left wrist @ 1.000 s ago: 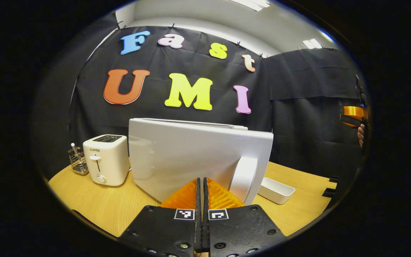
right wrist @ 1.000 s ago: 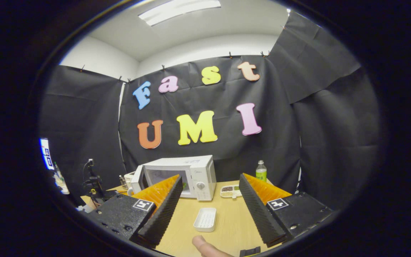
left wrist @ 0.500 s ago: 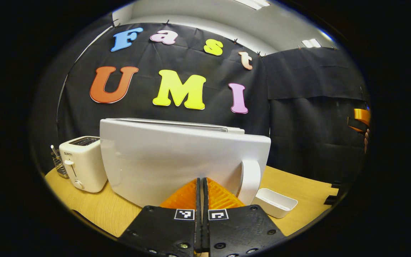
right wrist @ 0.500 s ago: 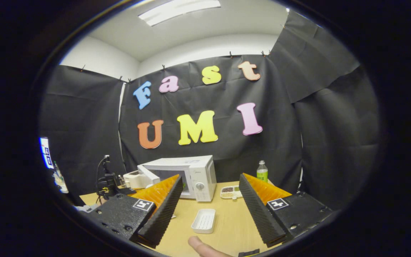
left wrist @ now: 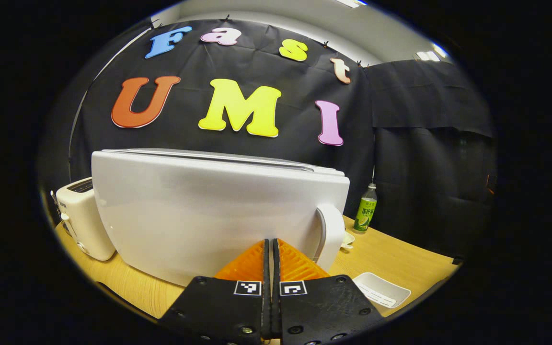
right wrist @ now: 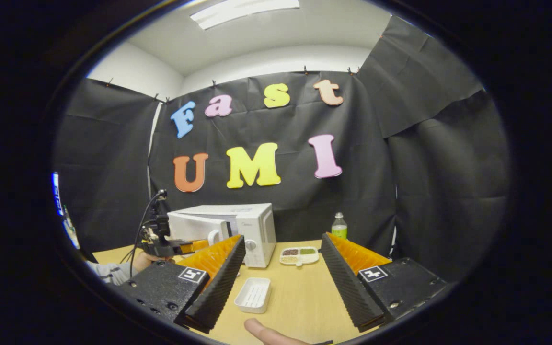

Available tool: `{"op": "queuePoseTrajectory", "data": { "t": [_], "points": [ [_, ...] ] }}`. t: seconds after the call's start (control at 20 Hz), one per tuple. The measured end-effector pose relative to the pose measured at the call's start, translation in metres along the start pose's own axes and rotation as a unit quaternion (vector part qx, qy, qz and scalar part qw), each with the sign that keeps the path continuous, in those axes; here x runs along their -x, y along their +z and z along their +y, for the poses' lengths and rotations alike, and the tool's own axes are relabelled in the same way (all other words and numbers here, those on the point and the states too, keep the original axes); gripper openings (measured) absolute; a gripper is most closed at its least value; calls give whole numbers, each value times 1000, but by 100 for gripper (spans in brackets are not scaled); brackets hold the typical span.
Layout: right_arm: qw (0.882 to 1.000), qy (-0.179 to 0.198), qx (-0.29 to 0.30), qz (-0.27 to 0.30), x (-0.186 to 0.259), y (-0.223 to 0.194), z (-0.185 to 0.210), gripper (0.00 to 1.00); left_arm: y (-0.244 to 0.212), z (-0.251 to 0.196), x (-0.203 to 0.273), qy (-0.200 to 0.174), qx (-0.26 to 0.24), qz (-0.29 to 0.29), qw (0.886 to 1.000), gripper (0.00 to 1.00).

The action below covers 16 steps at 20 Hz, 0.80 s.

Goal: Open the microwave oven with the left hand, put the food in, and close the microwave oven.

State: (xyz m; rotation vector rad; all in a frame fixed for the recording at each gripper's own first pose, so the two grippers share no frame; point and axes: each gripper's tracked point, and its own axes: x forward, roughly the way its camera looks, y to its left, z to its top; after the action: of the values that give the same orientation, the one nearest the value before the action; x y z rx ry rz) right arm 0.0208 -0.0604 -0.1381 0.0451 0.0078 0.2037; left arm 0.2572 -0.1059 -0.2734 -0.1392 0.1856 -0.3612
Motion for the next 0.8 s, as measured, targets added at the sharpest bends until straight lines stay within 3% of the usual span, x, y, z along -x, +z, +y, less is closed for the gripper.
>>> {"op": "queuePoseTrajectory", "data": {
  "t": [0.05,0.35,0.8],
  "points": [
    [1000,-3,1,3,-2,-3,-4,91,1,1,-8,7,0,1,1000,0],
    [1000,-10,-16,18,-6,-12,-17,91,-12,21,-40,77,19,50,996,0],
    [998,-16,-34,51,11,-20,-6,91,-4,19,-49,73,70,67,993,0]
  ]
}}
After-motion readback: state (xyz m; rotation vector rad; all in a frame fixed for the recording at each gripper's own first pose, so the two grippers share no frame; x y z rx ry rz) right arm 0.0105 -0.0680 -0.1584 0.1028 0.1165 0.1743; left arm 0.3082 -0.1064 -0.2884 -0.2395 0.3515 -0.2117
